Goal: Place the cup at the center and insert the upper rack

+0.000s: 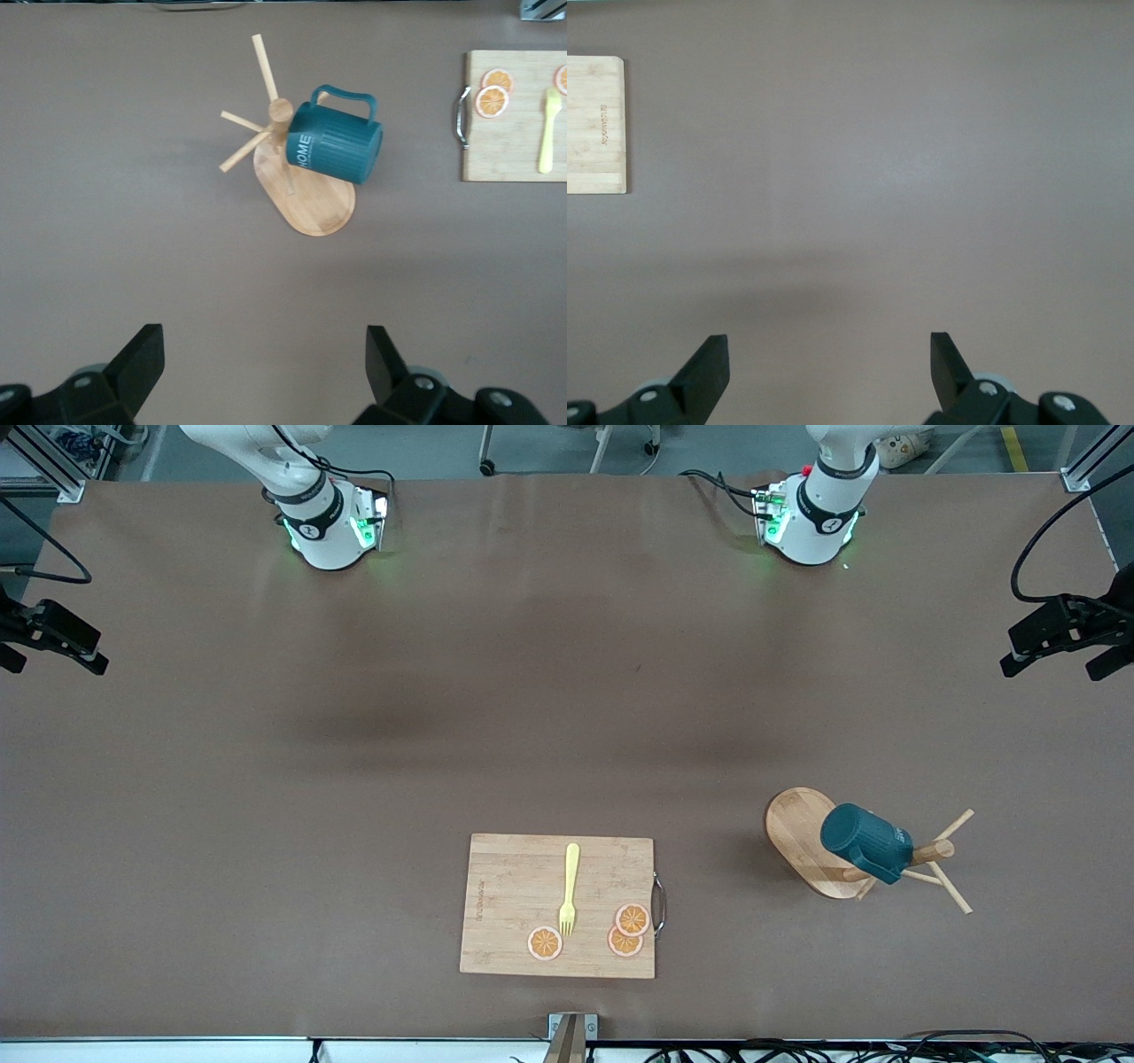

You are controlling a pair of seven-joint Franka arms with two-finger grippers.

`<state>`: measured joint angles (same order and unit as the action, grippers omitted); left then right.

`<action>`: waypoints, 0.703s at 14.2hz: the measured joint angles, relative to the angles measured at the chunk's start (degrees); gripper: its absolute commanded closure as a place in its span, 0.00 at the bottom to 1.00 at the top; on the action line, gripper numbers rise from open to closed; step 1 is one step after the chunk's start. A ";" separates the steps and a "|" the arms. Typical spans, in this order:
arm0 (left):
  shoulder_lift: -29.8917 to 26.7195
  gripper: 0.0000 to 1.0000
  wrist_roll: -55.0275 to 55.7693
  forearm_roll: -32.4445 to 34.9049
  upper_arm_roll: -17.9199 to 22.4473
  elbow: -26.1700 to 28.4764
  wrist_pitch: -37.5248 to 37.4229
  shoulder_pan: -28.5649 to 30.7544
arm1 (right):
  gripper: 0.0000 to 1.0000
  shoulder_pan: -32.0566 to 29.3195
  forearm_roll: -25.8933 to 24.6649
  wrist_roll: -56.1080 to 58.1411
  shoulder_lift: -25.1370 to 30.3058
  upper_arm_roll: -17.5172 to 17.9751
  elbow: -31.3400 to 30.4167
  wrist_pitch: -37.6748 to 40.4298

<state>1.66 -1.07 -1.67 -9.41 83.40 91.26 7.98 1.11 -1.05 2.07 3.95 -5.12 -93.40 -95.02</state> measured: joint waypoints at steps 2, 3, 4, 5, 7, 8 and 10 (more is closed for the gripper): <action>-0.02 0.00 0.00 0.44 -0.13 -0.01 0.07 0.00 | 0.00 -0.12 0.00 0.00 0.00 -0.02 0.00 0.00; -0.02 0.00 0.00 0.45 -0.14 -0.01 0.08 0.00 | 0.00 -0.13 0.00 0.00 0.00 -0.01 0.00 0.00; -0.02 0.00 0.00 0.45 -0.14 -0.01 0.08 0.00 | 0.00 -0.12 0.00 0.00 0.00 0.03 0.00 0.01; -0.02 0.00 0.00 0.45 -0.14 -0.01 0.08 0.00 | 0.00 -0.09 0.00 0.00 0.00 0.08 0.00 0.07; -0.02 0.00 0.00 0.45 -0.13 -0.01 0.08 -0.02 | 0.00 -0.06 0.00 0.00 0.00 0.17 0.00 0.14; -0.02 0.00 0.00 0.45 -0.04 -0.01 0.08 -0.12 | 0.00 -0.04 0.00 0.00 0.00 0.19 0.00 0.16; -0.02 0.00 0.00 0.45 1.42 -0.01 0.08 -1.47 | 0.00 -0.03 0.00 0.00 -0.01 0.21 -0.01 0.25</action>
<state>1.64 -1.07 -1.22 -7.99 83.39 91.34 6.51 1.08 -1.05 2.07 3.95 -4.92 -93.41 -94.77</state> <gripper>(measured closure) 0.000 0.000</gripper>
